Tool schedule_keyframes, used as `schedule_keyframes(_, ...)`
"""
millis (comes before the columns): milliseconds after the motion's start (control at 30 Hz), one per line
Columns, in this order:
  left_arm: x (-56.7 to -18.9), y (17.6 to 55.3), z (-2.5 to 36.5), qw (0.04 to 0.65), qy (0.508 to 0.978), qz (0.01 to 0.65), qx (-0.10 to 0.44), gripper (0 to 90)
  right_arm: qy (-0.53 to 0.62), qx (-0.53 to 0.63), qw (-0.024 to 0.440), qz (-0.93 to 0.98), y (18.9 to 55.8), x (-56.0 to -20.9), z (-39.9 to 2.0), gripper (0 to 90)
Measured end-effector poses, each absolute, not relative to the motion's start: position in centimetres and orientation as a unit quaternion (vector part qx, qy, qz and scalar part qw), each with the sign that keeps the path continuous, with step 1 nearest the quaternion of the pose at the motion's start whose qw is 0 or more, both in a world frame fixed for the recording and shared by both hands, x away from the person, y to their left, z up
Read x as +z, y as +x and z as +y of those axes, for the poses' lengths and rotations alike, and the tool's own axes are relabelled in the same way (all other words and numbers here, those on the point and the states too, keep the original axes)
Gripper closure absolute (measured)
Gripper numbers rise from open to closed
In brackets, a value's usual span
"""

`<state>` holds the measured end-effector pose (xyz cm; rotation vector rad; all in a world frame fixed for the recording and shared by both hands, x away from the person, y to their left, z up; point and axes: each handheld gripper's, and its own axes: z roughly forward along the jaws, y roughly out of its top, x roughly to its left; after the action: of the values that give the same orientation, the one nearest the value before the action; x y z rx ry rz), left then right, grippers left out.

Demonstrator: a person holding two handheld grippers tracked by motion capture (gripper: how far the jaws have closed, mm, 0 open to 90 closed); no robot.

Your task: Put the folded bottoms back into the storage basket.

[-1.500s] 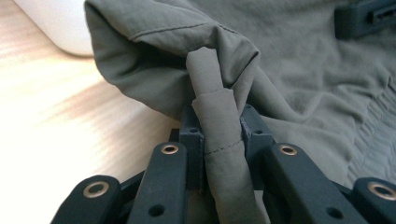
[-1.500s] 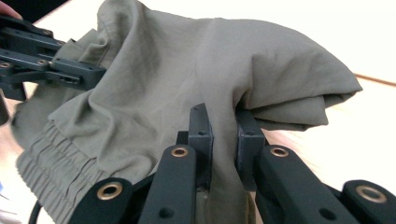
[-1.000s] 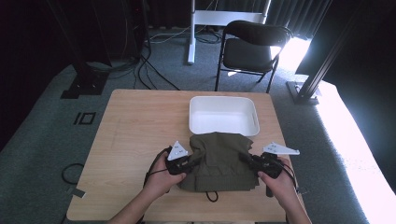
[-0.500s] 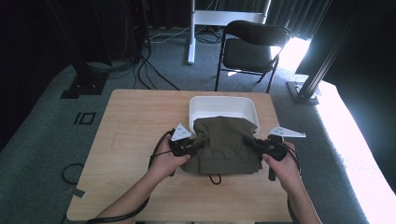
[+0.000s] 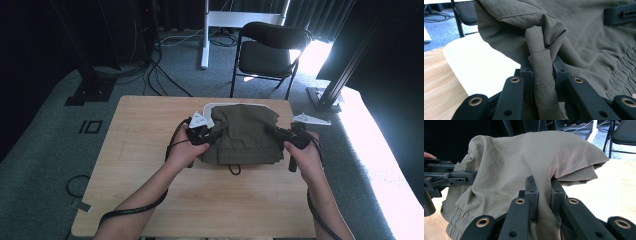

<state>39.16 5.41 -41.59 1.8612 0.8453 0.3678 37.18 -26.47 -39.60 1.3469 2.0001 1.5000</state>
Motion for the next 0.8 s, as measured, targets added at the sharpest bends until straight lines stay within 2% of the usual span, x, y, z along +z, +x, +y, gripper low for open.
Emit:
schedule_keyframes(100, -41.3, 40.1, 5.3, 0.506, 0.769, 0.359, 0.157, 77.1, 0.474, 0.524, 0.138, 0.694, 38.4, -39.3, -26.7, 81.0)
schedule_keyframes(800, -40.2, 46.2, 4.0, 0.492, 0.763, 0.382, 0.176, 77.2, 0.502, 0.507, 0.166, 0.681, 45.2, -38.1, -26.2, 81.0)
